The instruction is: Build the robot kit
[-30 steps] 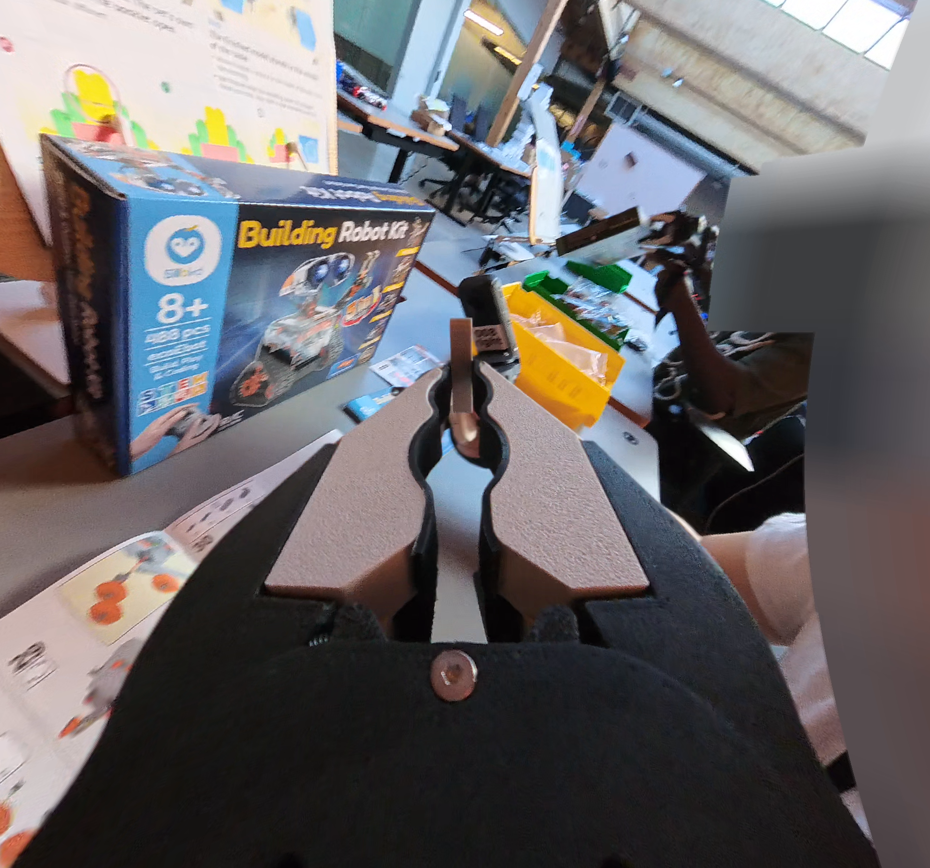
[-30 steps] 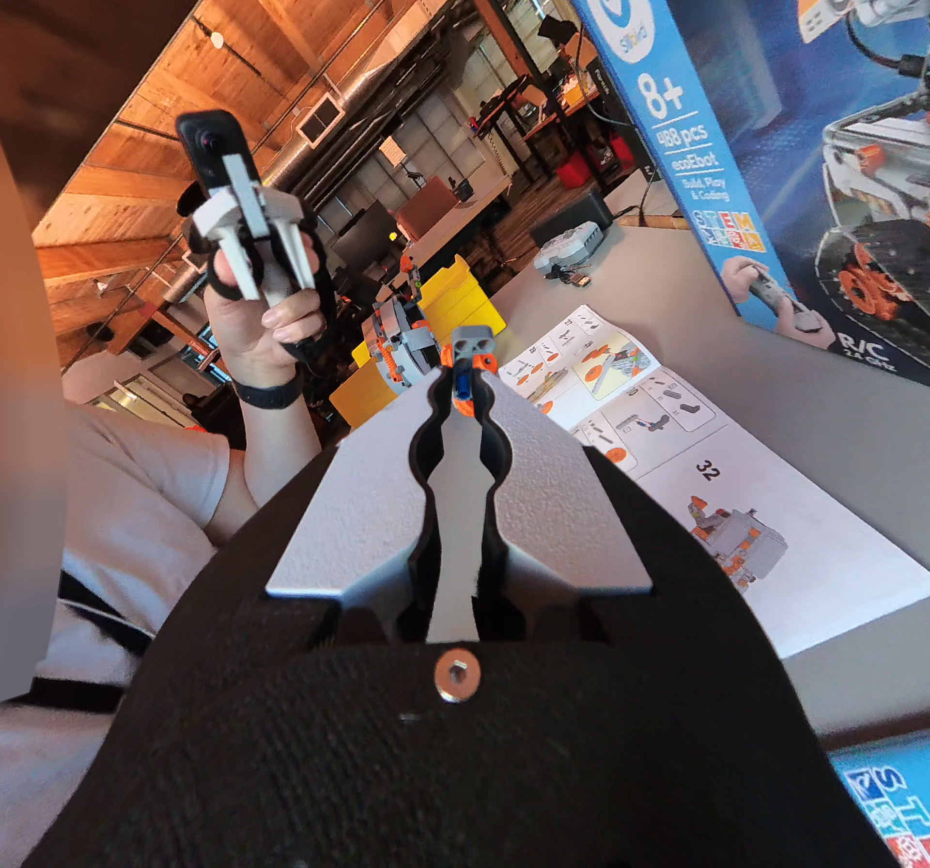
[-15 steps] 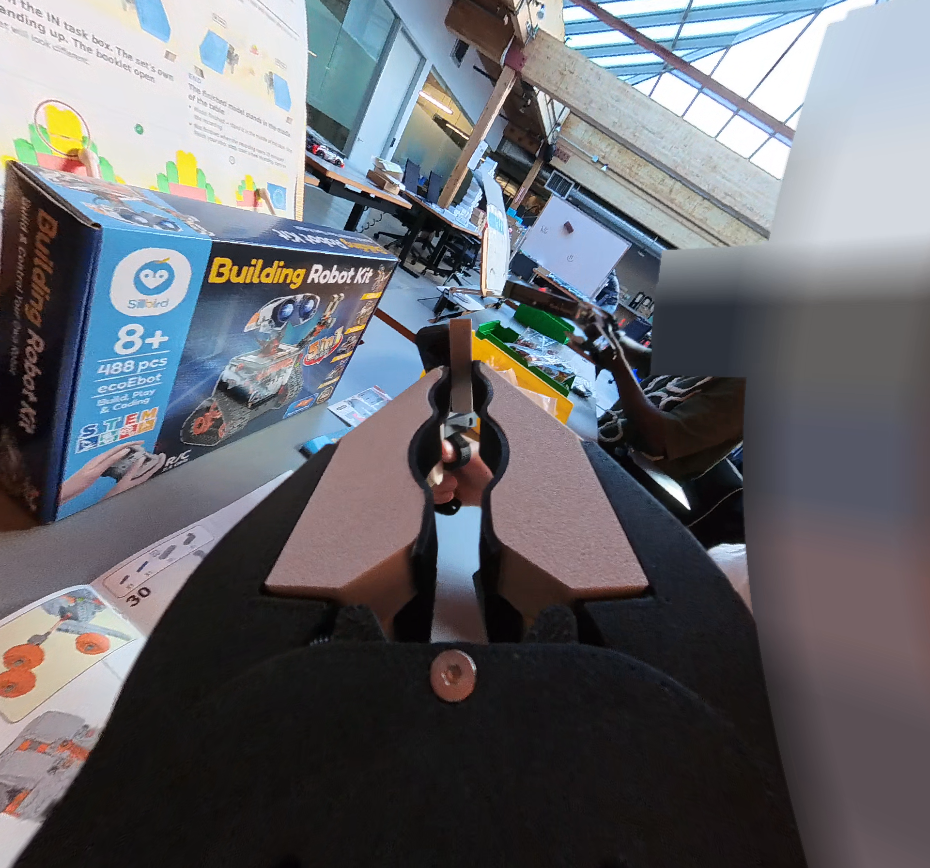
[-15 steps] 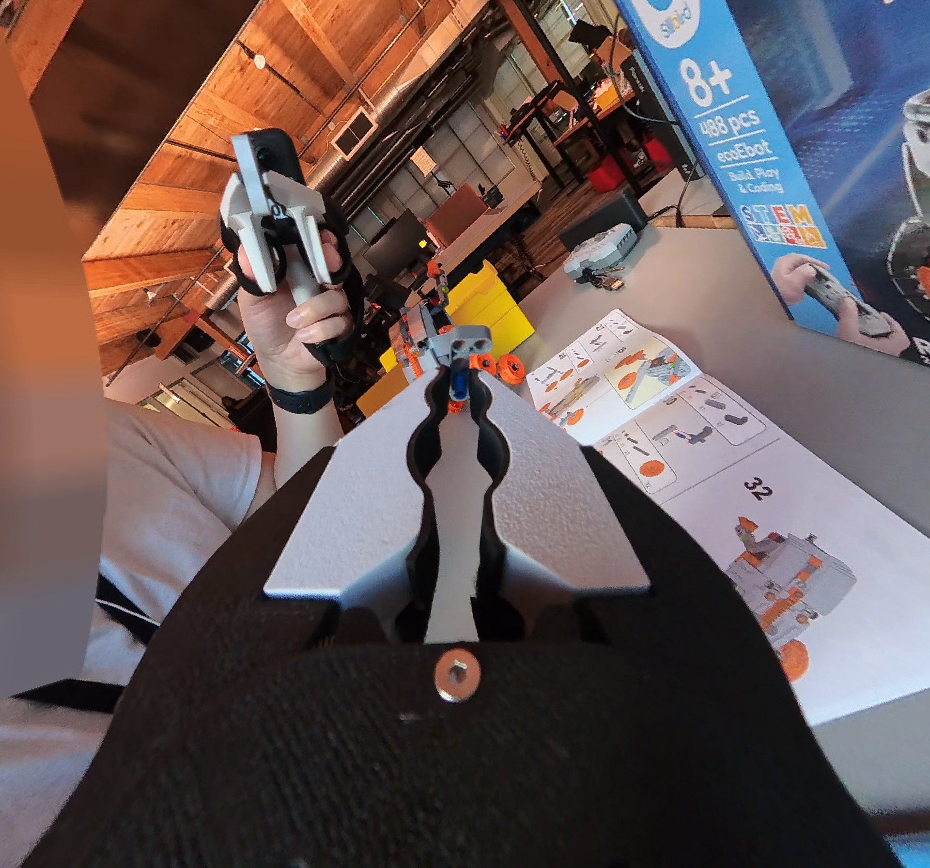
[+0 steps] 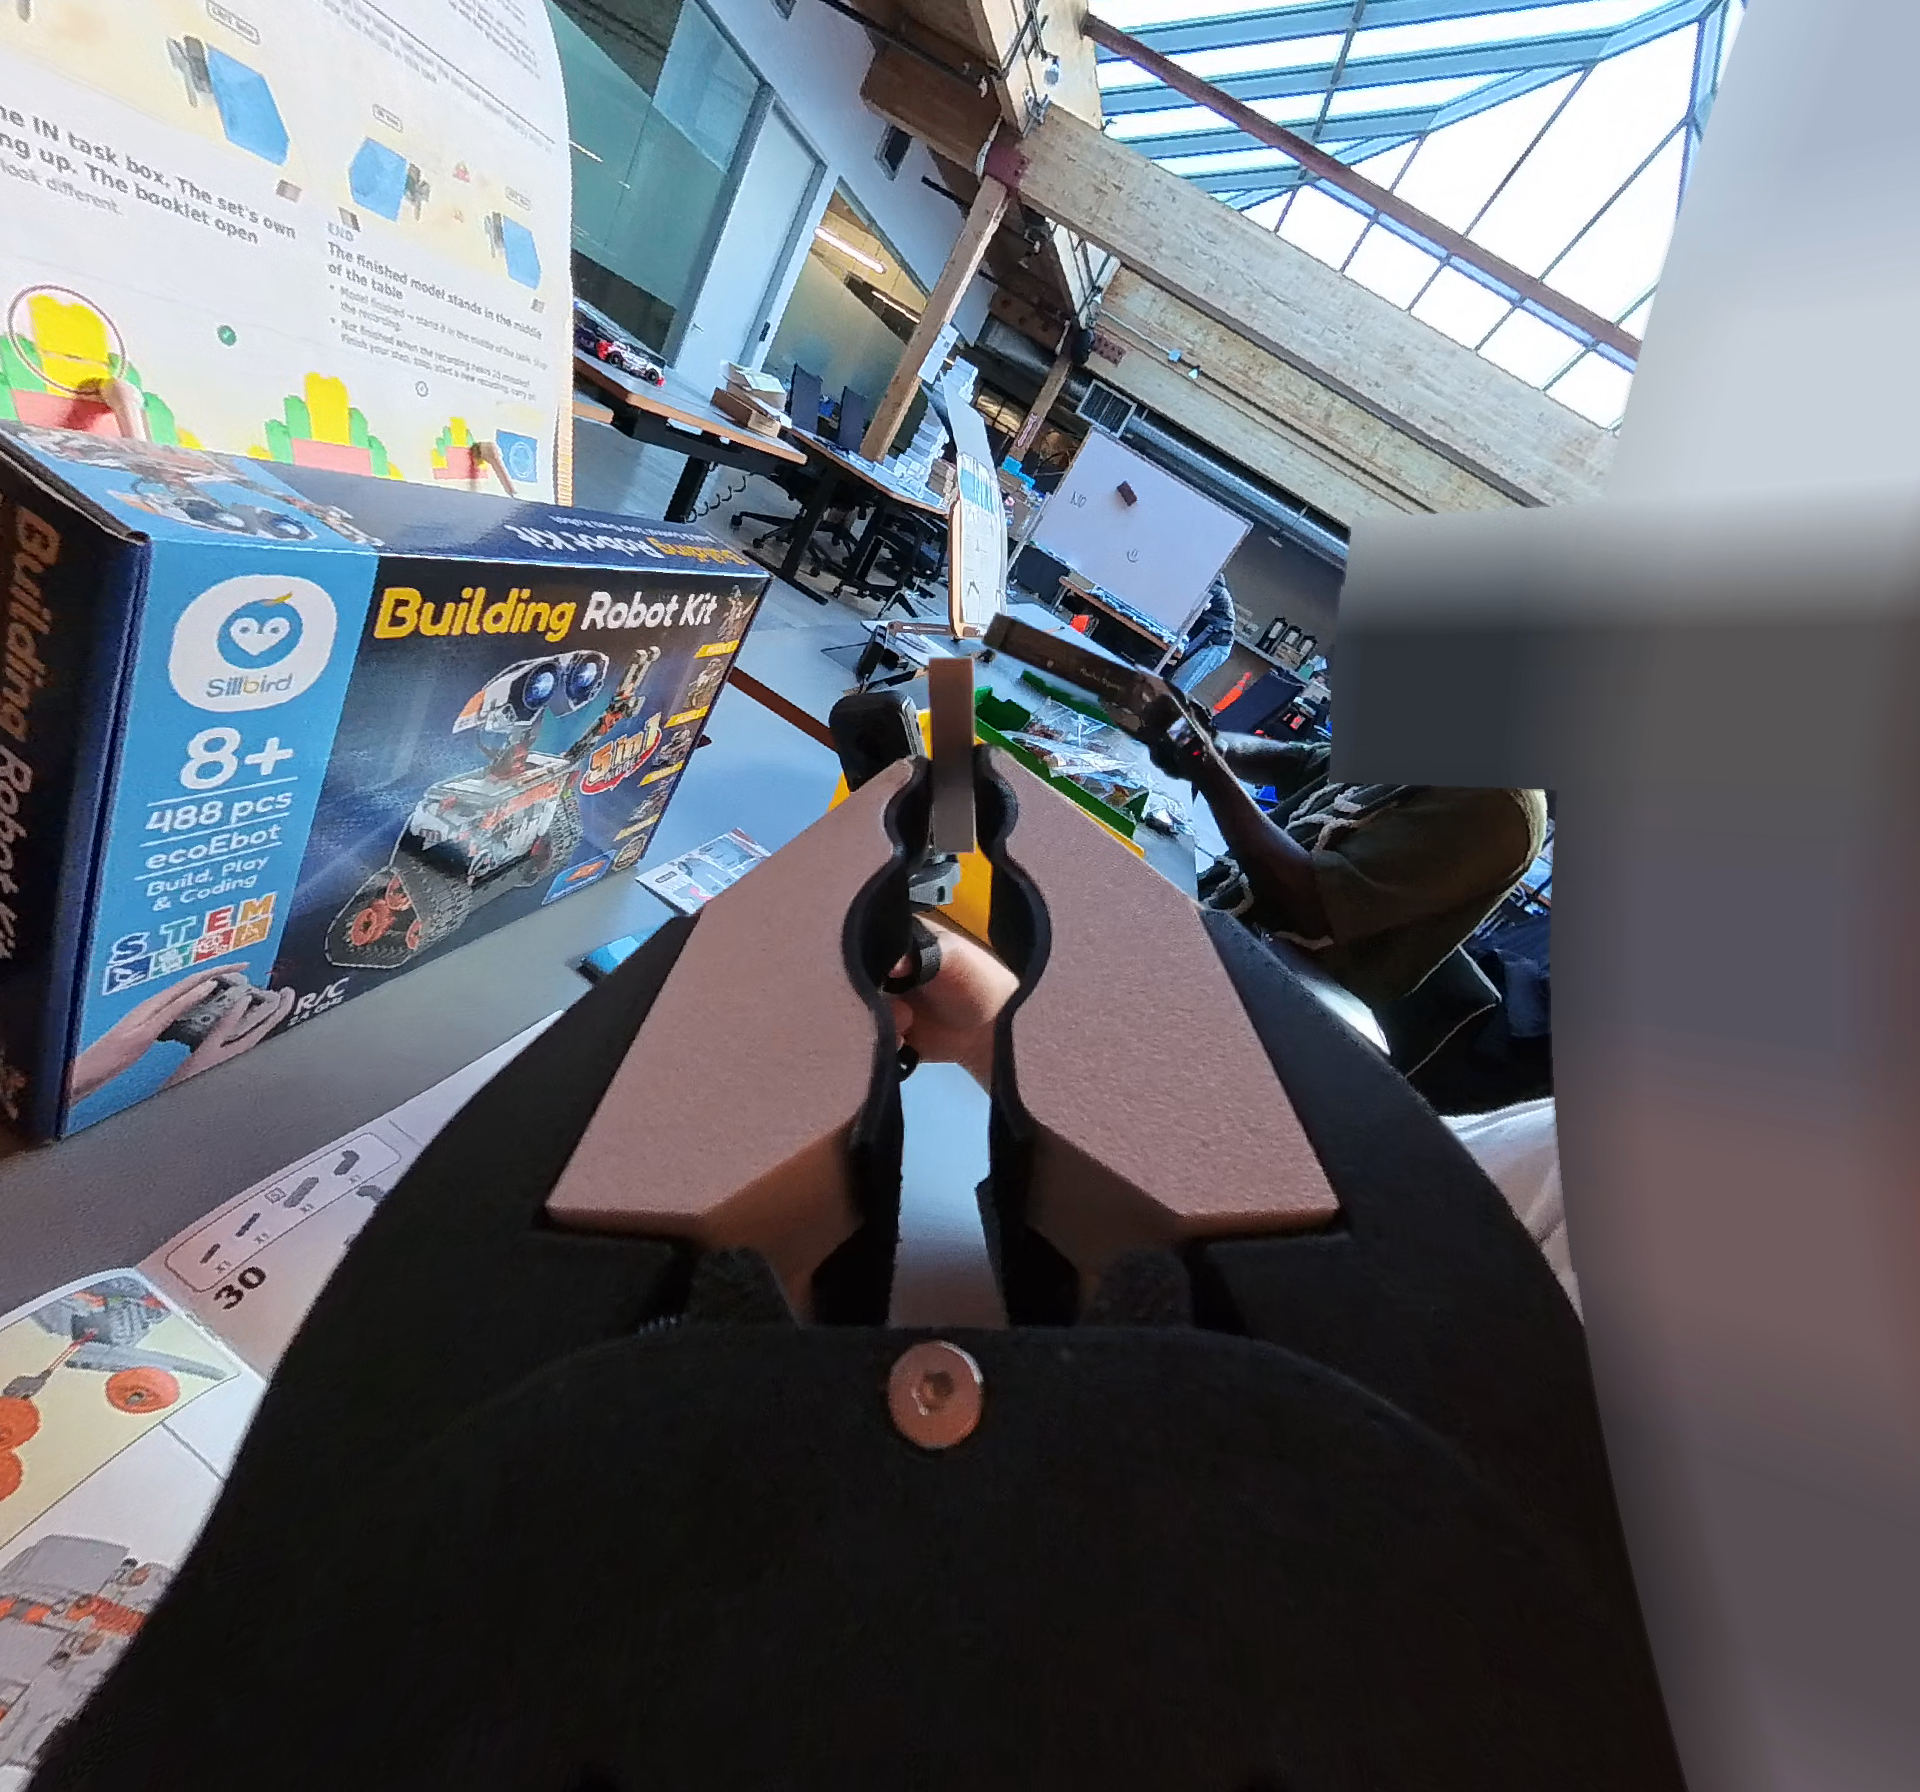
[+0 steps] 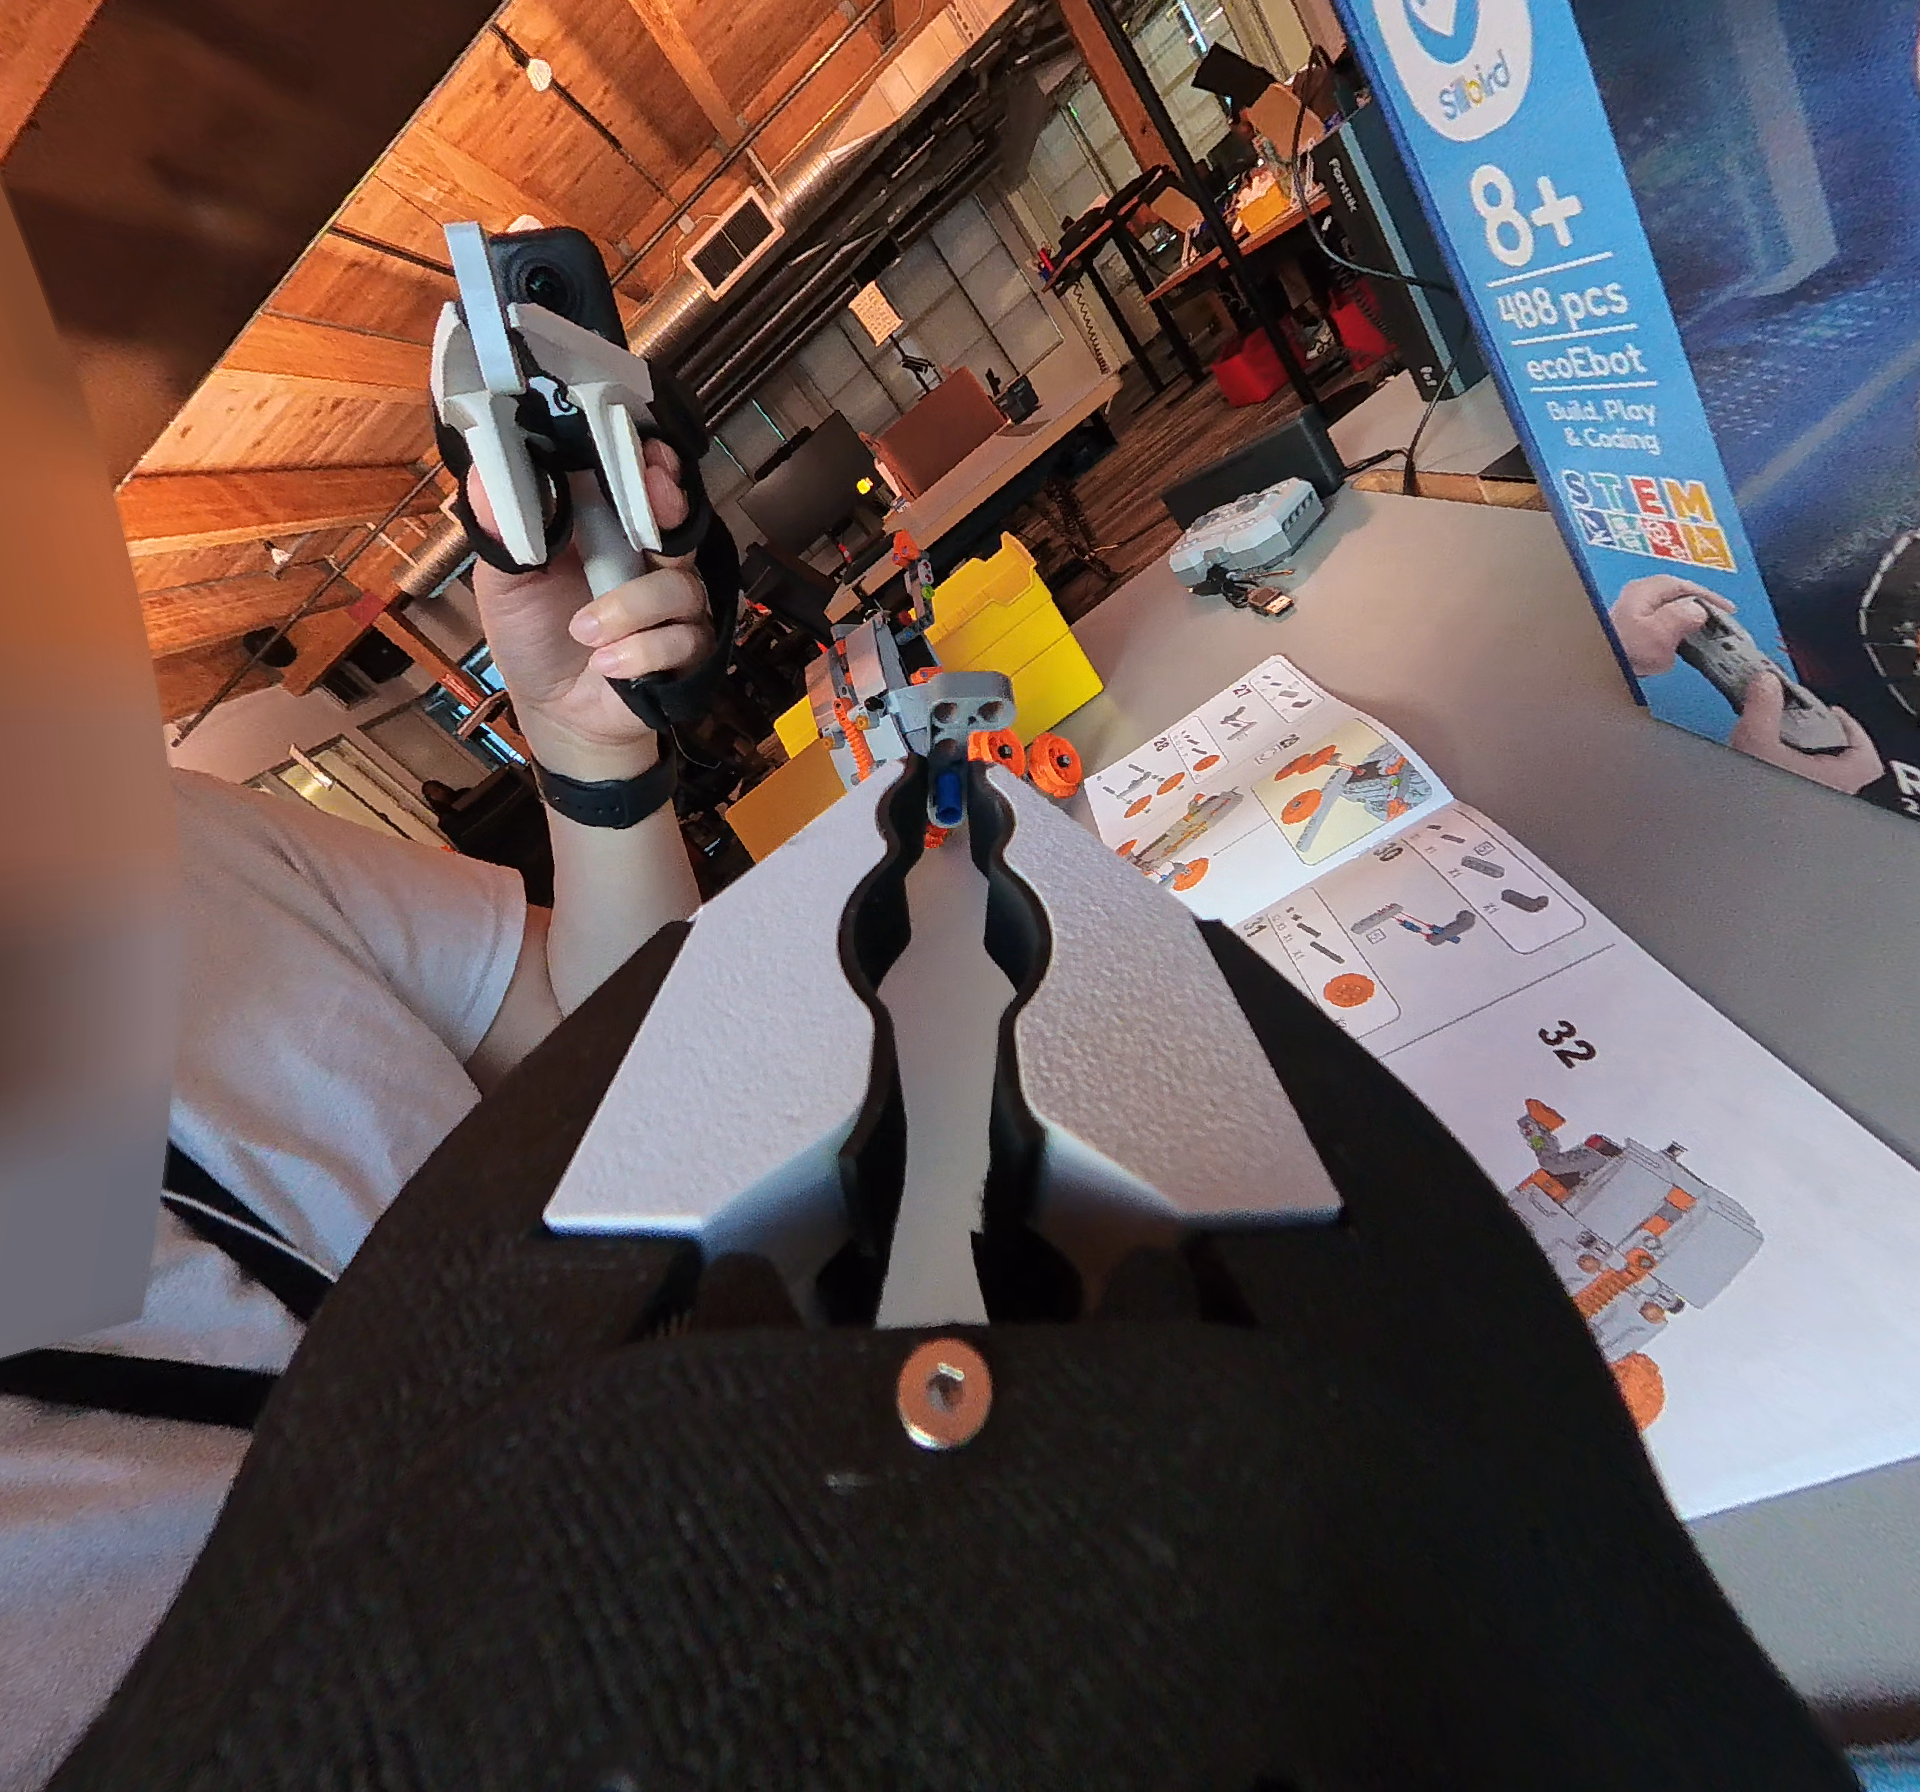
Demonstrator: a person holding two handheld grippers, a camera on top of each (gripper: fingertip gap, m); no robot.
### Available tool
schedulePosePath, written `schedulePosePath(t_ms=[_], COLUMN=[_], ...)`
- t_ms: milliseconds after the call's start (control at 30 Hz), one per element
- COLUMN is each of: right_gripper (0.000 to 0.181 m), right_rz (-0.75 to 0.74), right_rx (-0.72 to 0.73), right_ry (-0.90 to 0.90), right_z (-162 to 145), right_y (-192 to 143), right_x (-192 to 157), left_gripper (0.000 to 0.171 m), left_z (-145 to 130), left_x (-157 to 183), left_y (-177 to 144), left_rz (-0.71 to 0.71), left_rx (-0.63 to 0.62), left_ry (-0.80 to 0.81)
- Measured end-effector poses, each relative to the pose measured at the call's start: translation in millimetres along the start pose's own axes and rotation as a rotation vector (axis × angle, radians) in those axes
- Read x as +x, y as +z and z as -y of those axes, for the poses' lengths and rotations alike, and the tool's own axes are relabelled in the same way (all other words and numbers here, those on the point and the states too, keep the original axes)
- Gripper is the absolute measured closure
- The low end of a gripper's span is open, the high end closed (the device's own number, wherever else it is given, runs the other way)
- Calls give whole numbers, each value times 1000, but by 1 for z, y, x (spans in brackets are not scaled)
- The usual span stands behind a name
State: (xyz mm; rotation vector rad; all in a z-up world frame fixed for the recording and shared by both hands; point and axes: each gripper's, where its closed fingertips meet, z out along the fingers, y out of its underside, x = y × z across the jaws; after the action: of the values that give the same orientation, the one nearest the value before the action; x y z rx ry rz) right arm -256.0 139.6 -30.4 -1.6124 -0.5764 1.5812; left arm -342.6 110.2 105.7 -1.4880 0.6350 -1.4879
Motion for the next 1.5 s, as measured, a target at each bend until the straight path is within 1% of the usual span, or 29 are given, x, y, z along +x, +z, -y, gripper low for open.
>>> schedulePosePath(t_ms=[100,200,500,600,800,833,933,1033,1100,1267,1500], right_gripper=[175,175,175,175,175,175,175,175,175,175,175], right_rz=[-1,-14,-36,-17,80,127,364,473,498,520,500], right_rx=[5,-22,-78,-67,-58,-60,-34,-49,-64,-45,-17], right_ry=[8,-10,-42,-47,-52,-64,-158,-232,-236,-225,-225], right_z=[1,-2,-2,2,3,2,2,-5,-8,-5,0], right_y=[0,0,-13,-18,-21,-21,-26,-29,-29,-30,-30], right_x=[1,1,-1,-7,-22,-30,-72,-95,-100,-102,-99], left_gripper=[166,166,167,167,167,167,167,166,166,166,166], left_z=[3,5,-3,-4,-2,-2,-3,-2,-1,0,-2], left_x=[1,4,5,6,6,7,12,15,16,17,18], left_y=[-3,-4,5,6,5,5,6,7,6,6,7], left_rz=[-7,-6,-8,-10,-15,-18,-29,-36,-36,-42,-49], left_rx=[11,10,-23,-26,-19,-21,-25,-28,-20,-18,-26], left_ry=[-11,8,8,11,4,5,14,21,23,19,14])
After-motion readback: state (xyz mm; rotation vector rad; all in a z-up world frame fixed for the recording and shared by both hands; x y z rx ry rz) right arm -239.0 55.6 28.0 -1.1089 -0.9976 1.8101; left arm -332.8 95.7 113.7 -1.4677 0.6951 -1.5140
